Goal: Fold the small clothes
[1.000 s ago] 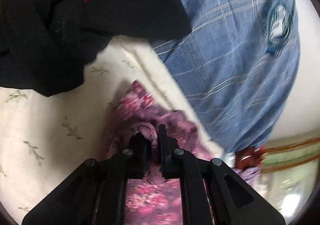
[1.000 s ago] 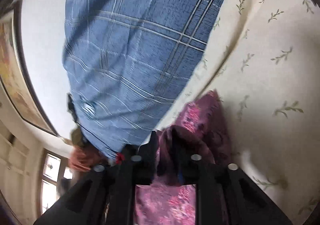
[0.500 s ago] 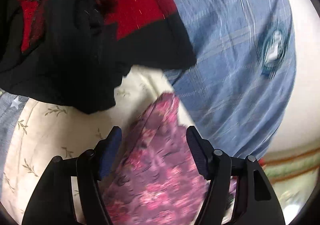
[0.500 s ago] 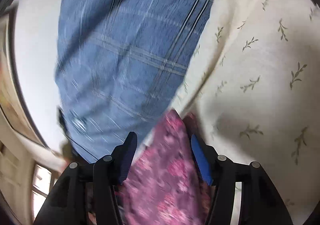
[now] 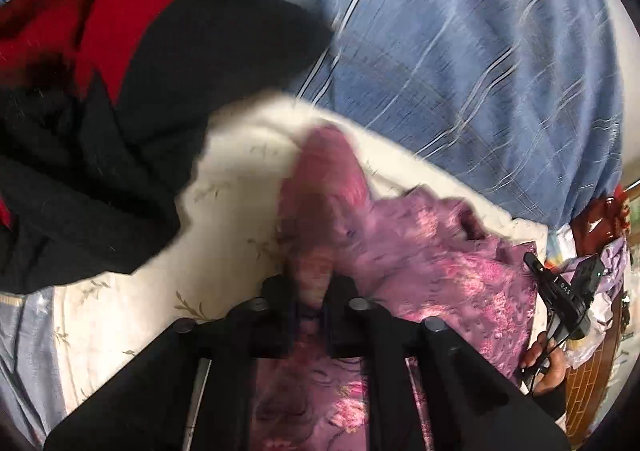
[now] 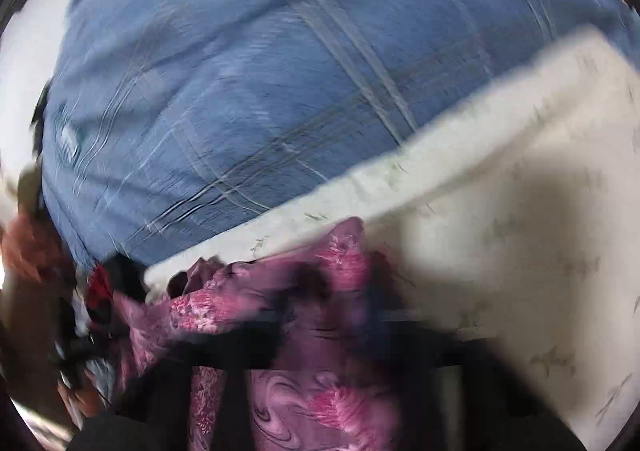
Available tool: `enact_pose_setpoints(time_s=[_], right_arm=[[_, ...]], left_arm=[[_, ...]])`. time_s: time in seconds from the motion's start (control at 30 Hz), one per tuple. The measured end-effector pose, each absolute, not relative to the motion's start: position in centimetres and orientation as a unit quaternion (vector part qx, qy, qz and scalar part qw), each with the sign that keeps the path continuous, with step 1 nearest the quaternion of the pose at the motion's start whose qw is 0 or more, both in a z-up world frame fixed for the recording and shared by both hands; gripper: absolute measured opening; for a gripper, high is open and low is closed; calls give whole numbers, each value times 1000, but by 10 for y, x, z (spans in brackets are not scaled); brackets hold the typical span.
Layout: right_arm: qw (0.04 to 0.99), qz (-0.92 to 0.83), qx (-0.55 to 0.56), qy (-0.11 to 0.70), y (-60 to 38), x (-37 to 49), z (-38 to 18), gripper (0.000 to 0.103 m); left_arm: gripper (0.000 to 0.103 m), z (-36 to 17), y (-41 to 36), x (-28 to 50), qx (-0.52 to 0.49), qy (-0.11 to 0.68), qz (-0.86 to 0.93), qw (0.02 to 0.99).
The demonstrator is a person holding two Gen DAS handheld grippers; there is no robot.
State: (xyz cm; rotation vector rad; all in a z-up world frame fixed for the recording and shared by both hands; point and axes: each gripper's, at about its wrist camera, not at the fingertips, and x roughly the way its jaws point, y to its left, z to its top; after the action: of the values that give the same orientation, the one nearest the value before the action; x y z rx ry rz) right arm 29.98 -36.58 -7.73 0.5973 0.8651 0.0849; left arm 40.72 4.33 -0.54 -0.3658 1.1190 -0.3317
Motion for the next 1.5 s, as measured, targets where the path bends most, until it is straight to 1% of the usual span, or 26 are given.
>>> enact_pose_setpoints(time_s=[0.1,0.17,0.27,0.33,0.37,0.4,0.5,0.53,0.6,0.63,0.67,0.73,0.77,0.8,0.83,0.9,0.97,1.03,1.07,1.17,1.23,1.3,1.37,1.43,1.47,1.5], right_arm=[[894,57,285,341,-369,286,-44,5],[892,46,316,321,-384,285,-41,5],[874,1,324,363,-398,296,-67,6],[855,-27,321,406,-401,302,-90,6],[847,-27,323,421,-401,305,-97,9],[841,-35,325,431,-400,304,-101,13],[853,-30,324,408,-397,287,-82,14],[859,-16,323,397,-393,278,-73,16],[867,30,331,372,-384,252,-56,28],[868,49,334,364,-378,242,-51,40],[868,64,335,361,-372,231,-49,47],[864,81,332,370,-360,210,-56,47],[861,76,326,384,-355,206,-64,46],[851,53,317,415,-353,203,-79,45],[843,45,318,431,-352,200,-87,37],[848,31,333,412,-360,182,-76,38],[847,32,351,397,-366,162,-62,43],[854,29,351,382,-371,136,-50,52],[857,22,347,381,-372,124,-46,54],[855,-9,354,380,-371,87,-51,55],[845,-19,380,375,-369,67,-61,56],[833,-11,404,377,-367,60,-71,57],[817,2,432,382,-362,67,-83,58],[815,15,449,366,-361,74,-85,57],[814,18,457,359,-361,76,-84,53],[810,32,472,347,-361,83,-86,45]], left_arm=[[4,11,51,405,-182,475,-139,850],[4,1,54,415,-187,482,-117,848],[4,-29,47,430,-176,523,-78,831],[4,-42,48,433,-181,537,-74,821],[8,-43,50,431,-189,537,-72,819],[8,-40,54,429,-196,535,-72,819],[8,-20,66,409,-202,519,-76,828],[10,-12,68,400,-200,509,-85,833],[25,3,69,379,-191,492,-104,843],[41,5,67,368,-187,488,-112,845],[48,6,62,355,-179,486,-119,847],[48,-4,53,341,-151,500,-121,844],[48,-16,45,337,-132,519,-114,837],[48,-29,39,337,-117,541,-102,827],[48,-40,37,336,-107,562,-91,815],[48,-42,48,324,-135,562,-85,812],[48,-32,60,307,-167,554,-97,810],[48,-22,72,281,-178,538,-98,818],[48,-20,77,270,-182,534,-101,820],[50,-26,85,231,-228,533,-120,806],[50,-28,94,212,-265,536,-140,789],[51,-35,88,205,-296,544,-157,769],[51,-45,74,211,-304,561,-156,754],[51,-52,73,214,-324,561,-149,747],[50,-51,77,218,-344,550,-149,746],[47,-48,80,223,-357,543,-147,746]])
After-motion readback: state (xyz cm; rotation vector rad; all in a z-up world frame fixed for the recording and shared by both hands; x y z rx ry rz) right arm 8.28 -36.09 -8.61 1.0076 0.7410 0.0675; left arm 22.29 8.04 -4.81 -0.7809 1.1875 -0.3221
